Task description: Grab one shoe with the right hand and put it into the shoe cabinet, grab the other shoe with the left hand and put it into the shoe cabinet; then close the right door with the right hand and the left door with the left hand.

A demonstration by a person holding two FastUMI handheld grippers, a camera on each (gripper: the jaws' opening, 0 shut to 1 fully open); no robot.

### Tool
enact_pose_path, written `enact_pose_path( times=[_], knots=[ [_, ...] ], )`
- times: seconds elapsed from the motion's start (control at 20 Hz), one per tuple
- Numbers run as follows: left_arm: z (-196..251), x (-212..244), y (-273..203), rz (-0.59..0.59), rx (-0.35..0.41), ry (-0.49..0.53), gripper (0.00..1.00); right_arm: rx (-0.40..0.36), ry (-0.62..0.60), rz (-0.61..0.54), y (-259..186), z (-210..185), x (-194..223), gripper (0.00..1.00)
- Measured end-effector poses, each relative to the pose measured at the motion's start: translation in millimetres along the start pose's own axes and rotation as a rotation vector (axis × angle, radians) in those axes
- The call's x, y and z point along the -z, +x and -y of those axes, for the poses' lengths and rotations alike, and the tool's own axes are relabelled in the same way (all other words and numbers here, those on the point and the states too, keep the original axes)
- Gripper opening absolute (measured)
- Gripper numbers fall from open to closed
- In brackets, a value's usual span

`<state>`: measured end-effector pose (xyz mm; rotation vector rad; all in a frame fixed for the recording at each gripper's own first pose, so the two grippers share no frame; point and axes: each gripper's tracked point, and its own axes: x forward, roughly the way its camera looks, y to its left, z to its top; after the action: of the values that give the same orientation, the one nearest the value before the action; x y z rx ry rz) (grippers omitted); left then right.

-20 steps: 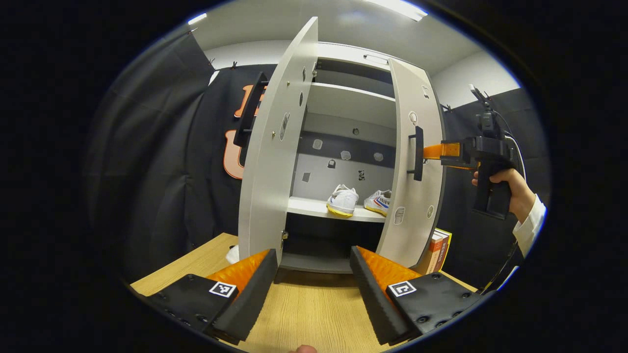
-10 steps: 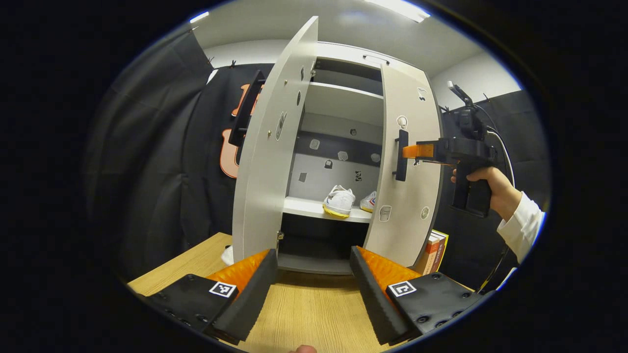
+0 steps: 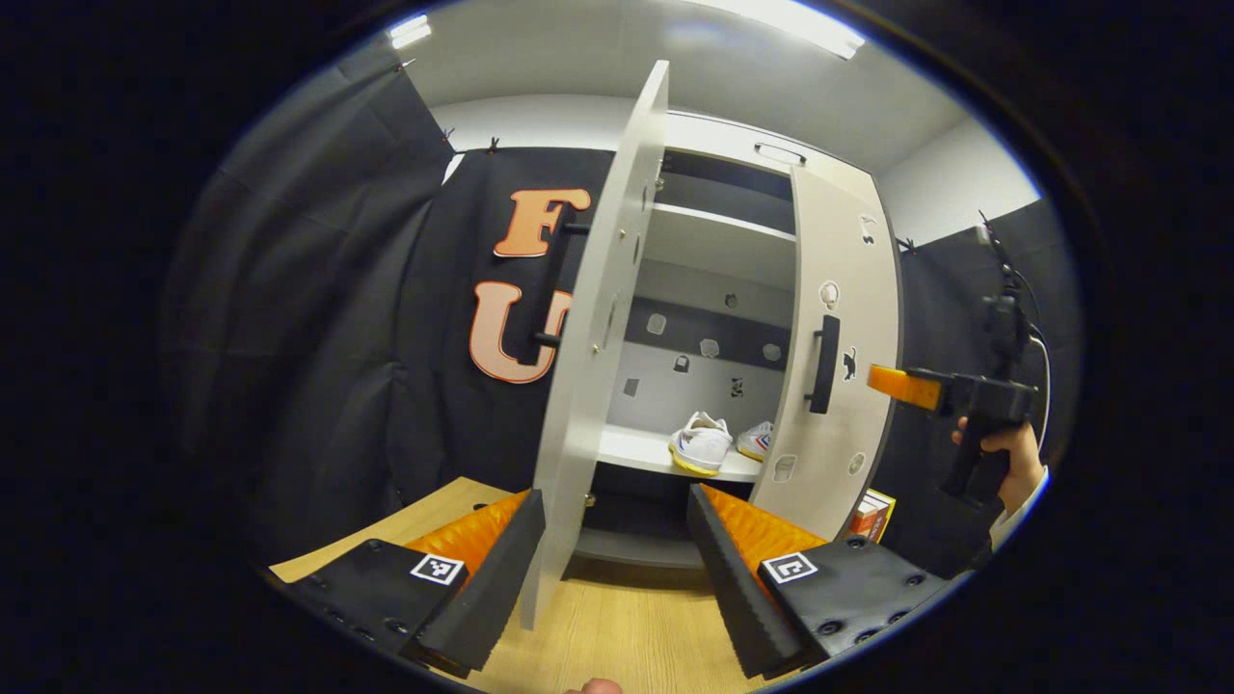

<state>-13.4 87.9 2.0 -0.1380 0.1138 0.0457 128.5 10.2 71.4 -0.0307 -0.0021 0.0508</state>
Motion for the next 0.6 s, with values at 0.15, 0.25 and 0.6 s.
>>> enact_pose_path(
  times=[0.15,0.25,0.6],
  knots=[
    [-32.4,-33.8,2.8,0.05,-0.071,0.028,0.96,0.023,0.028,-0.022,-39.9,7.6,19.3,0.92],
    [-53.8,-50.4,1.6,0.077,-0.114,0.055,0.96,0.033,0.054,-0.023,-65.1,10.4,30.7,0.92],
    [-109.7,-106.7,42.1,0.148,-0.209,0.09,0.96,0.036,0.079,-0.039,-130.2,14.7,66.7,0.92]
  ],
)
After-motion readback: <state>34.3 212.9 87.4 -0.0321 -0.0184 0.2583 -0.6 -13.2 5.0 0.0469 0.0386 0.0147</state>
